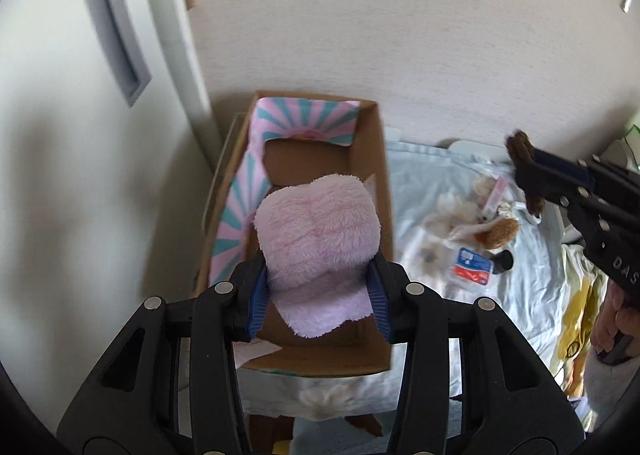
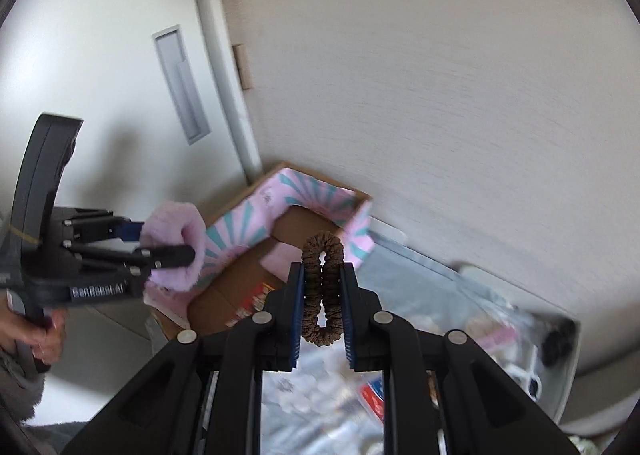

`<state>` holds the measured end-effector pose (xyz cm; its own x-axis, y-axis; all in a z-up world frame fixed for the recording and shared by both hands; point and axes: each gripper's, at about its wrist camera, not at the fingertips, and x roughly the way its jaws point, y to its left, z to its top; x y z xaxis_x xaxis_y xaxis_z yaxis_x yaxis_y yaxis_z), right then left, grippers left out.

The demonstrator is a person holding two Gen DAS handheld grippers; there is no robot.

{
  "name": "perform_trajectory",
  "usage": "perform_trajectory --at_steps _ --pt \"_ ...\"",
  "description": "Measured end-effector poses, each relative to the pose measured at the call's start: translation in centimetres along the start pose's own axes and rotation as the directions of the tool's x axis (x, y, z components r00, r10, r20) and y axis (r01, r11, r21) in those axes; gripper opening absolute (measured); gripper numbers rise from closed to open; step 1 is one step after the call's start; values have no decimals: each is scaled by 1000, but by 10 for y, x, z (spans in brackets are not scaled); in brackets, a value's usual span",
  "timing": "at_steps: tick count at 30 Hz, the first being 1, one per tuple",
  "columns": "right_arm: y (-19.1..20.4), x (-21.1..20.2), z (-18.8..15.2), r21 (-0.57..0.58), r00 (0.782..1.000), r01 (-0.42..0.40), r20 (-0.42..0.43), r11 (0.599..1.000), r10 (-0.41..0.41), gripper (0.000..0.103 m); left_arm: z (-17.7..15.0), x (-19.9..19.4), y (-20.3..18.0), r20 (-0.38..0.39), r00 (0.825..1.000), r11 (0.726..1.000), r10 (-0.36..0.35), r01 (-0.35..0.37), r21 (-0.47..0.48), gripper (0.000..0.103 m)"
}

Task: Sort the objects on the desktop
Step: 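Carry both items to the cardboard box and open both tools inside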

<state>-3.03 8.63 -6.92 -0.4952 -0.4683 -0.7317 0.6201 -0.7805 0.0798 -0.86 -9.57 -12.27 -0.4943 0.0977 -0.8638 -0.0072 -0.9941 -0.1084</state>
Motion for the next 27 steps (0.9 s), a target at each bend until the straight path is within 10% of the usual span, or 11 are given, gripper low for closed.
perform_trajectory --at_steps 11,20,23,24,25,27 --pt "55 126 36 -25 978 -70 -196 997 63 16 -26 52 22 -108 994 1000 -23 22 -11 39" --pt "63 147 39 -27 969 -79 -237 997 70 16 -30 64 33 -136 990 999 -33 30 -25 40" --pt "63 151 41 -26 965 -62 -257 998 53 24 -29 62 36 -132 990 998 -55 49 -46 68" --pt "63 153 43 -22 963 -38 -268 999 31 42 -28 63 35 -135 988 996 -71 64 -56 95" --pt "61 154 44 -18 961 -9 -275 1000 4 59 -27 61 34 -122 989 995 -87 80 -59 103" --pt "56 148 45 14 968 -18 -251 1000 21 63 -27 53 33 -86 991 993 -104 99 -58 103"
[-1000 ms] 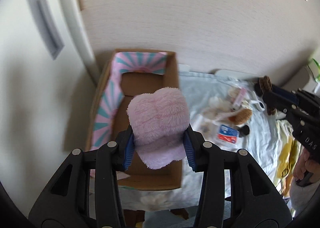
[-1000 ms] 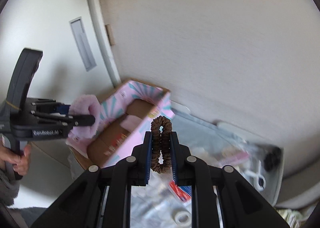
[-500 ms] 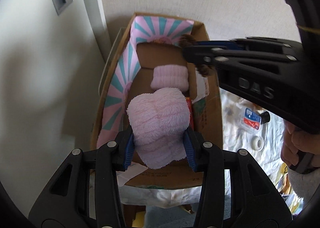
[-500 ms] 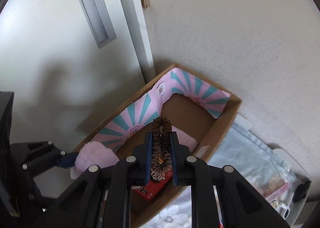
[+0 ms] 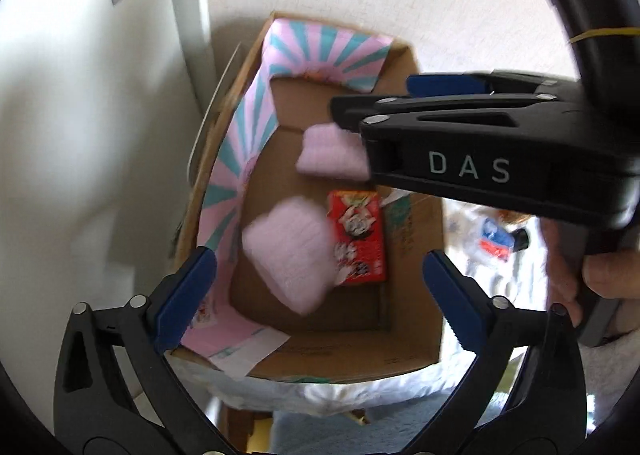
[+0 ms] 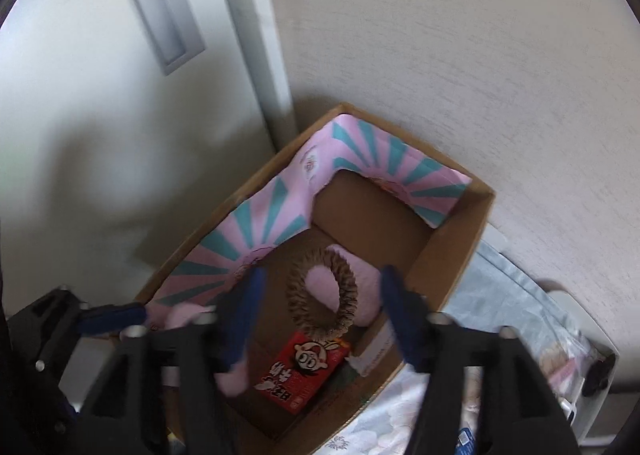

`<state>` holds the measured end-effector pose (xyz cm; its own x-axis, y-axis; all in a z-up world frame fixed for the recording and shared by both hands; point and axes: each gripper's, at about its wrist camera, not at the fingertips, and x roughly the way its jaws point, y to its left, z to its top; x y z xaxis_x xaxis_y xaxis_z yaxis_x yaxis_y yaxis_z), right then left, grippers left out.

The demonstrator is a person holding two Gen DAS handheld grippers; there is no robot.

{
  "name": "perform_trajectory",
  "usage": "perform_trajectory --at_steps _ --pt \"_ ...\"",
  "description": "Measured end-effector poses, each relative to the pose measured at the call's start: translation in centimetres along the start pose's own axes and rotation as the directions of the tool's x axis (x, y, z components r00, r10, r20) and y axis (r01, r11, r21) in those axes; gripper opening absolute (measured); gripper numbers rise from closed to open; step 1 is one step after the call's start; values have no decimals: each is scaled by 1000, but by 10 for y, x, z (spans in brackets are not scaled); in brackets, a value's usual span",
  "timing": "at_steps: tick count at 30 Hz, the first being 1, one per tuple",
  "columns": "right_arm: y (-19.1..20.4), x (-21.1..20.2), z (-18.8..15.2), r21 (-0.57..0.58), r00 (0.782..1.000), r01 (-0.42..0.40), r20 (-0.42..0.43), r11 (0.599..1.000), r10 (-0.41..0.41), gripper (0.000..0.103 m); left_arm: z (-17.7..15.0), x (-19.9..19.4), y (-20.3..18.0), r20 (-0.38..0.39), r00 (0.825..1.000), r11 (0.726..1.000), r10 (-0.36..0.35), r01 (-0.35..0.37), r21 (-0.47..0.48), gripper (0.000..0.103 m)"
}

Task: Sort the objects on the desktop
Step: 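Carry both items to the cardboard box and open both tools inside, then move both tools back over the tray toward the plush toy and white clip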

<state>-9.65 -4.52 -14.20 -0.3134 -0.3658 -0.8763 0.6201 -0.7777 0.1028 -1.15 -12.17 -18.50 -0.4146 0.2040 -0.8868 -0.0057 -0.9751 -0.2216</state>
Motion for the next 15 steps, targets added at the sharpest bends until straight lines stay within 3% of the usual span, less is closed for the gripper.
perform_trajectory --at_steps 2,4,15 --pt "-8 -10 0 43 999 -43 28 998 42 66 -1 -5 -4 16 1000 1000 -1 1 12 103" --pt "-14 -17 0 75 999 -33 36 997 31 72 -1 -7 -7 20 1000 1000 11 -12 26 103" --pt "-31 -48 -26 138 996 -31 85 990 20 72 -8 -21 -20 27 1000 999 -5 4 39 103"
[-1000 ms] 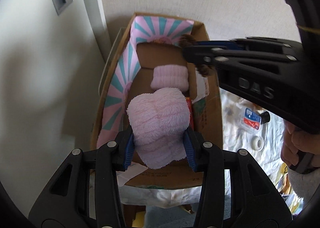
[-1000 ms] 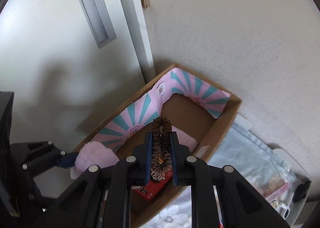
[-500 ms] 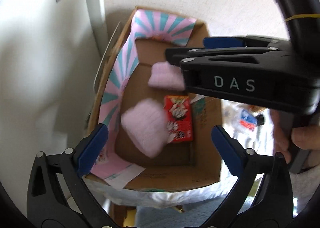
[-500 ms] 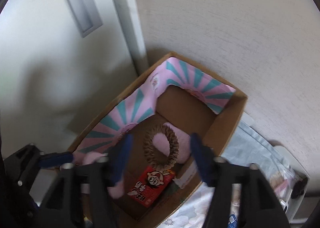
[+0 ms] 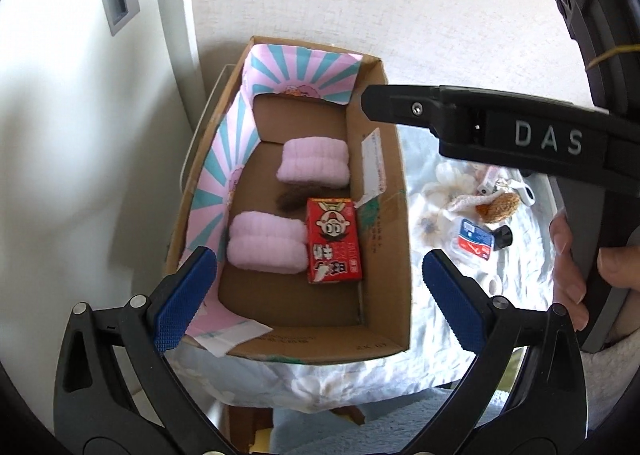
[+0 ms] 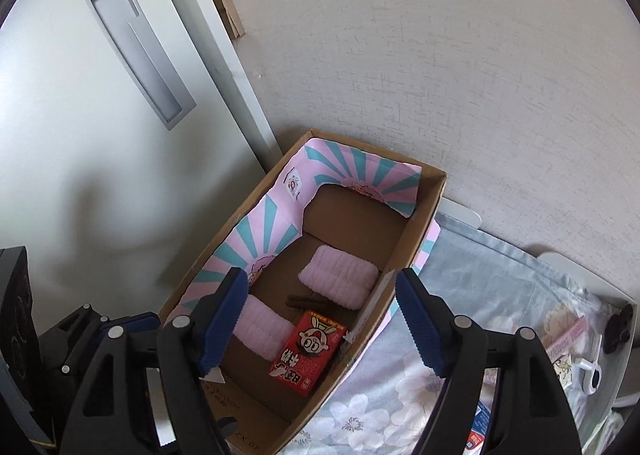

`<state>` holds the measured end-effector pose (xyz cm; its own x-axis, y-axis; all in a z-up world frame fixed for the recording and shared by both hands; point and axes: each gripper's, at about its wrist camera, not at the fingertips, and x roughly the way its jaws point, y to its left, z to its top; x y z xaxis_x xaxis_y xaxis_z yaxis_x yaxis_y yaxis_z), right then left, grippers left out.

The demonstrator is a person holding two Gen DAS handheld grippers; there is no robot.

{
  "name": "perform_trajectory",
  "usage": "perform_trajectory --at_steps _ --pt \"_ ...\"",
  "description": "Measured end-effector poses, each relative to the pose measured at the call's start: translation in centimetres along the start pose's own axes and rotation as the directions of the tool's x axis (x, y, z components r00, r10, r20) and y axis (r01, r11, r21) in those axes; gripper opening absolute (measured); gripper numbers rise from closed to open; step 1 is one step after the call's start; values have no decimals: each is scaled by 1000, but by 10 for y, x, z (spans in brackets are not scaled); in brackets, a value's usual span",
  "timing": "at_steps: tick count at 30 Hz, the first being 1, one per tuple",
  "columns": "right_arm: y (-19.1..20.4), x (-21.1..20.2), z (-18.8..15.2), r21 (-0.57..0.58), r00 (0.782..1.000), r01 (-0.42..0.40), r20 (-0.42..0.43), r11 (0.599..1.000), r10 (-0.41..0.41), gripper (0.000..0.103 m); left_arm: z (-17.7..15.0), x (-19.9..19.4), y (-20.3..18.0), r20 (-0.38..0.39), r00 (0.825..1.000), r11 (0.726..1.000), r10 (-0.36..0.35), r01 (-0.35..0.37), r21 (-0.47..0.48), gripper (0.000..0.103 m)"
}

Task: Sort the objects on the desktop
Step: 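Move both tools back over the tray toward the plush toy and white clip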

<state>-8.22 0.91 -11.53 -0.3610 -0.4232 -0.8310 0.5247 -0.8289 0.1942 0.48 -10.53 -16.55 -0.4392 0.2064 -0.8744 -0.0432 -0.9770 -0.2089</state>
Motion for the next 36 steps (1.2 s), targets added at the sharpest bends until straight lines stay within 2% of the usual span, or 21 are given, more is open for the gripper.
perform_trajectory --at_steps 7,13,20,26,36 --pt "-12 -23 -13 16 999 25 43 1000 -25 72 0 -12 -19 27 1000 999 14 -15 42 103" --pt "-39 -55 -27 44 994 67 89 997 -70 72 3 -23 -45 59 998 994 24 -30 104 103" --pt "-94 -101 -53 87 974 181 121 980 -190 73 10 -26 -73 69 998 987 12 -23 158 103" --pt "-150 -135 -82 160 955 257 111 953 -276 73 14 -22 -101 67 998 979 1 -15 203 103" --pt "-220 -171 -120 230 929 338 74 913 -362 73 21 -10 -170 61 998 934 -7 -16 356 103"
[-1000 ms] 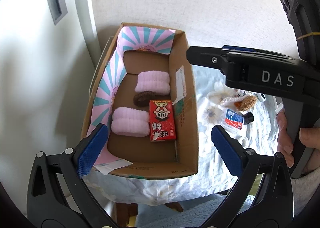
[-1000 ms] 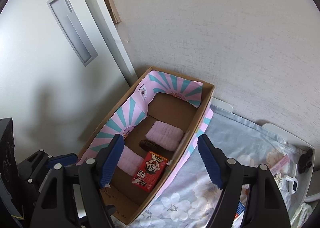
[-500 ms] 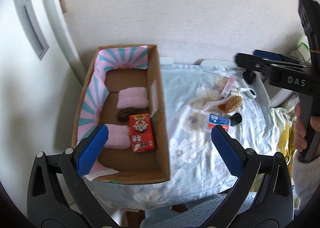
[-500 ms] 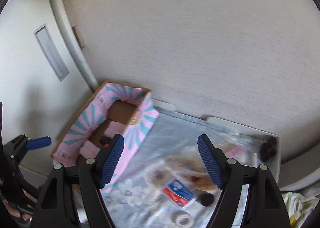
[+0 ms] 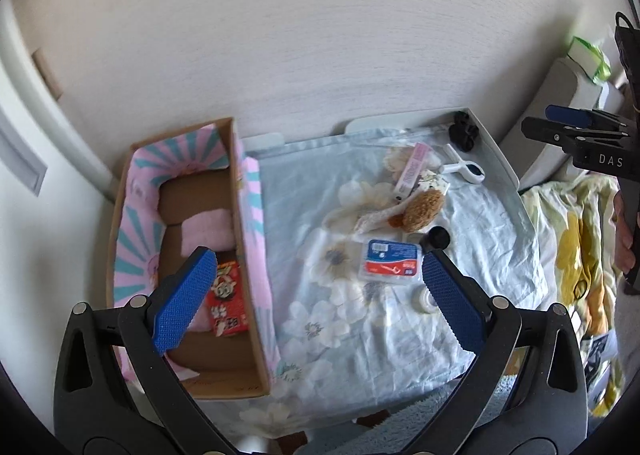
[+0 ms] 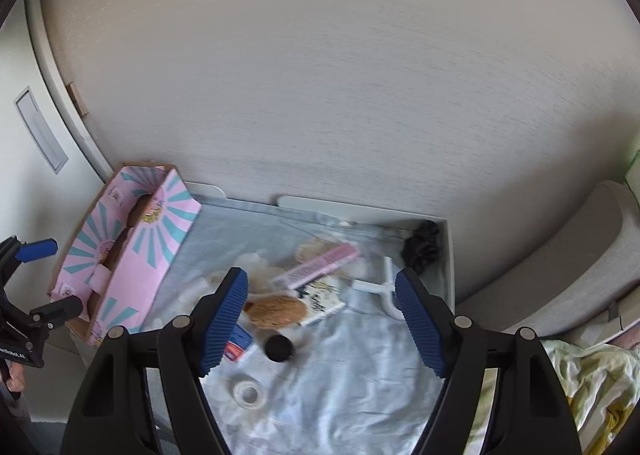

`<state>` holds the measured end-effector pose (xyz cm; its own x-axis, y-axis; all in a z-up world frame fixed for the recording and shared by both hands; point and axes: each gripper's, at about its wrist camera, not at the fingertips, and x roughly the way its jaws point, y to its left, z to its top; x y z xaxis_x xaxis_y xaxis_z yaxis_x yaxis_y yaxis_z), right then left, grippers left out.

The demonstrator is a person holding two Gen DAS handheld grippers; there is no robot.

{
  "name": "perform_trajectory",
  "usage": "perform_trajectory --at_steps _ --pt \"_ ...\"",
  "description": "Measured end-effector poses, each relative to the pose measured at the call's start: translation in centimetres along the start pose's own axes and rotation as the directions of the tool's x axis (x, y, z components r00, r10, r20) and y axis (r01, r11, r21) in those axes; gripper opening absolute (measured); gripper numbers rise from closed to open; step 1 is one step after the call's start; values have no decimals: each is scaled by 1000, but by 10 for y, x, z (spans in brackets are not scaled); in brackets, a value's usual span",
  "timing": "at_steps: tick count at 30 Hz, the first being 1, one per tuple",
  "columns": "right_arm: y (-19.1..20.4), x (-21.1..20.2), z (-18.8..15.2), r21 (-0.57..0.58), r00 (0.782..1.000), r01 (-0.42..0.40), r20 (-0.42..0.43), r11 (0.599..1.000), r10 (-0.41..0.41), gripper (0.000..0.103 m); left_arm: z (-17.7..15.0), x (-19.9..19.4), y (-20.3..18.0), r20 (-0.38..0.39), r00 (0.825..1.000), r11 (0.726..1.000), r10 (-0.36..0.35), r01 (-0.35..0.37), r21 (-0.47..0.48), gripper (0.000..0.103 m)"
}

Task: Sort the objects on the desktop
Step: 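Move both tools back over the tray toward the plush toy and white clip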

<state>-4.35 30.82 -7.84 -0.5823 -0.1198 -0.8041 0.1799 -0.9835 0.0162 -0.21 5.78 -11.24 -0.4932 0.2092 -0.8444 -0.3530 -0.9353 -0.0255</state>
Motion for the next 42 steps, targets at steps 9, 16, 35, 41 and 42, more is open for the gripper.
perform_trajectory --at_steps 9,16,35,41,42 --pt "-43 17 -16 4 998 19 -61 1000 -19 73 18 35 -56 -34 999 992 13 -8 127 103" --pt "-67 51 -28 11 990 5 -139 1000 -3 73 18 78 -87 -100 995 984 22 -4 181 103" --pt "-100 149 -35 -24 956 -80 -285 996 70 73 24 190 -110 -252 968 980 19 31 194 103" --pt "-100 169 -39 -36 945 -96 -317 995 80 73 20 204 -111 -276 961 984 -6 54 168 103" --pt "-100 171 -40 -39 944 -95 -320 995 78 73 20 206 -110 -279 960 985 -10 58 162 103"
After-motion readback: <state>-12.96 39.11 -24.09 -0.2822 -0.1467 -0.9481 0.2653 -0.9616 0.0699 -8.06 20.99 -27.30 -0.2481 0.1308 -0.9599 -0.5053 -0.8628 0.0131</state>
